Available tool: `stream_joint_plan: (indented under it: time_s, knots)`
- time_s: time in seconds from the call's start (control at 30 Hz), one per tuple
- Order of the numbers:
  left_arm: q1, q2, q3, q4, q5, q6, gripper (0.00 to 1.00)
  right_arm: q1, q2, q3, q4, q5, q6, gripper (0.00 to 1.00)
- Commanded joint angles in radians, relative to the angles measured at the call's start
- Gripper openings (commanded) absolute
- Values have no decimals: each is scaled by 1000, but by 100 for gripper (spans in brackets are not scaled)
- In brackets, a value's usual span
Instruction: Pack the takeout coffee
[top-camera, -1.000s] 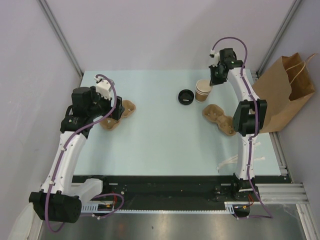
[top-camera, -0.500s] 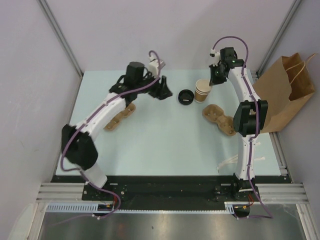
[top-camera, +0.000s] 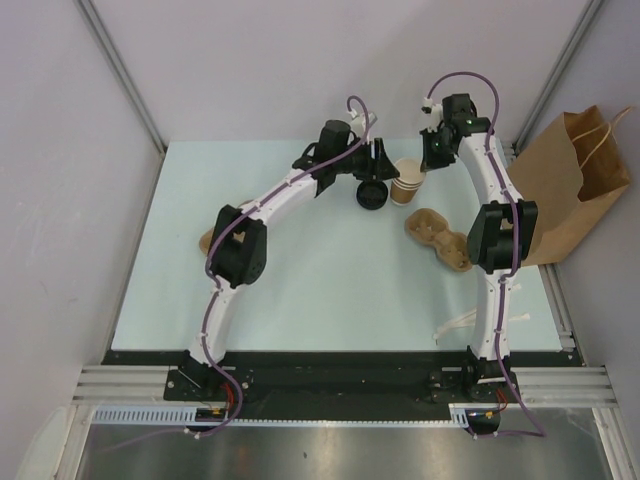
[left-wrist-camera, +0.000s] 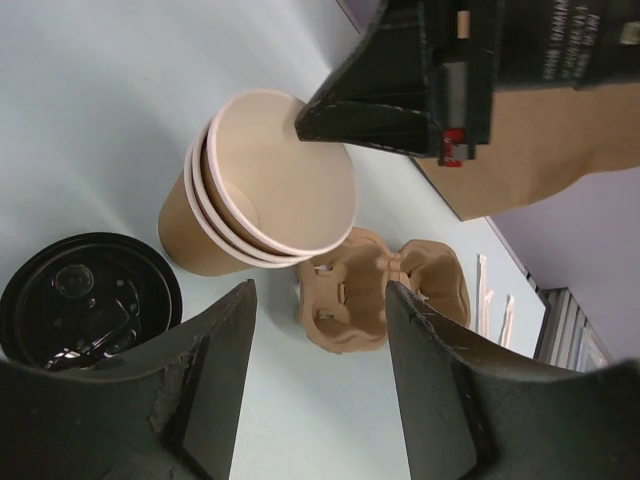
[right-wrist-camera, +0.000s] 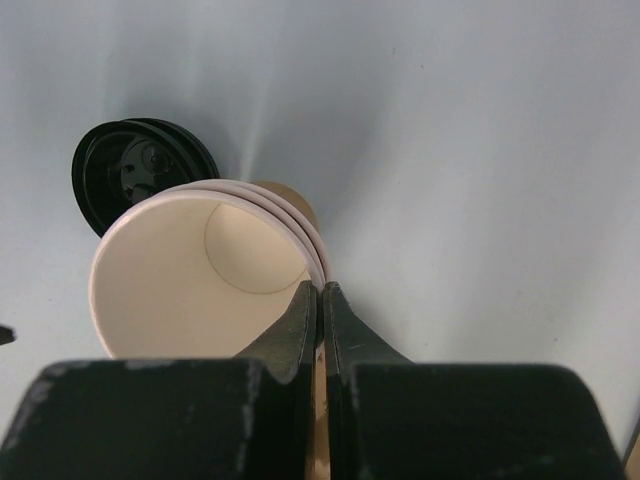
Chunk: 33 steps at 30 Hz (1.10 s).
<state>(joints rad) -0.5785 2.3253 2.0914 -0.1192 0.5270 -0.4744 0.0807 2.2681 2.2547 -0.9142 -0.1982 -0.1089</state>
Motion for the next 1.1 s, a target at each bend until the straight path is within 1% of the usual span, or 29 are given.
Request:
stream_joint_plan:
  time_s: [0.0, 0.1, 0.27, 0.7, 0.8, 1.07]
  knots:
    - [-15, 34, 87, 93, -7, -72, 59, -4, -51, 63, -9, -23, -8, 0]
    - [-17, 58, 114, 92, -16, -70, 60, -2, -55, 63, -12, -36, -2, 0]
    - [-17, 72, 119, 99, -21, -72, 59, -2, -58, 62, -14, -59, 9, 0]
    - [-18, 147, 136, 116, 11, -99, 59, -4, -74, 45, -23, -83, 26, 0]
    - [-17, 161, 136, 174, 30, -127, 59, -6, -74, 40, -22, -83, 26, 0]
    - [-18, 186, 137, 197, 51, -150, 59, -16, -70, 39, -22, -102, 32, 0]
